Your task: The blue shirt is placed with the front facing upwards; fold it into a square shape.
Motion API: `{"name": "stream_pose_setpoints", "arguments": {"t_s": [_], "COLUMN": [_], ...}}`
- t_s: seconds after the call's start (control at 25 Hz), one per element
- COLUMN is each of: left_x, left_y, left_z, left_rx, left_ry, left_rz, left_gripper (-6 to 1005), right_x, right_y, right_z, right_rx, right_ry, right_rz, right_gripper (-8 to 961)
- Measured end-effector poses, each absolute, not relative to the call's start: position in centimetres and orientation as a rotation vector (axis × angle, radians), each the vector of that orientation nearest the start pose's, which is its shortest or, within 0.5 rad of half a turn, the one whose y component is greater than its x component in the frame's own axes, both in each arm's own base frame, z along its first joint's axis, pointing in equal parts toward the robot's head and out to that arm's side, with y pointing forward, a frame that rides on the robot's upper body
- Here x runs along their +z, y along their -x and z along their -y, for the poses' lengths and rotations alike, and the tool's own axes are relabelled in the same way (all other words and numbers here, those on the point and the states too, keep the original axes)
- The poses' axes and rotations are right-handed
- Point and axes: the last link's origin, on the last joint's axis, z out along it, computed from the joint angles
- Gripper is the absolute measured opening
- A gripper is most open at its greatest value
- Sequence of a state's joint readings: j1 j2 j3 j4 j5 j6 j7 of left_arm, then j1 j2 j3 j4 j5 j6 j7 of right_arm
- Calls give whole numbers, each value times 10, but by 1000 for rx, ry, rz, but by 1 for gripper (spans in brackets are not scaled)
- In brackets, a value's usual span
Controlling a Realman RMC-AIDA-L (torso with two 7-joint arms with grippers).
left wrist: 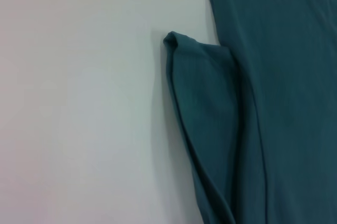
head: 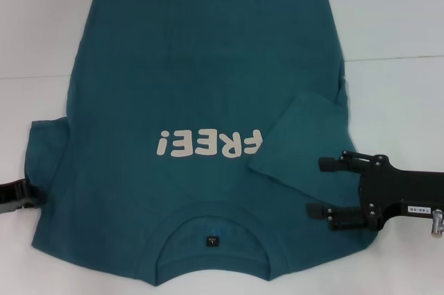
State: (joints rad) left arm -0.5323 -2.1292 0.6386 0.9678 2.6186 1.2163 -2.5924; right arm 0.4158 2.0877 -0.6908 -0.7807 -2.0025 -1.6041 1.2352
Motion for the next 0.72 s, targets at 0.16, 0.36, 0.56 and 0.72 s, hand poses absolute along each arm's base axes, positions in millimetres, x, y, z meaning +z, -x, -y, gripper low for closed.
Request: {"name": "stream_pose_setpoints", "arguments": {"t_s": [0.16,0.36,0.56,0.72], "left_x": [42,42,45,49], "left_y": [329,331,334,336], "left_z": [-358,-357,-356,-358], "left_rx": [-168,-164,-143,-146], "left_ry": [1831,1829,1819,1796], "left_rz": [1749,1750,1737,1712], "left_gripper": [214,53,22,23], "right_x": [17,17,17,17], "right_y": [-284,-284,-284,-284], "right_z": [-306,-306,-305,-305], "right_rx": [615,617,618,620], "right_ry": [2705,2706,2706,2705], "right_rz": [-419,-421,-424,-428], "right_gripper": [942,941,941,941]}}
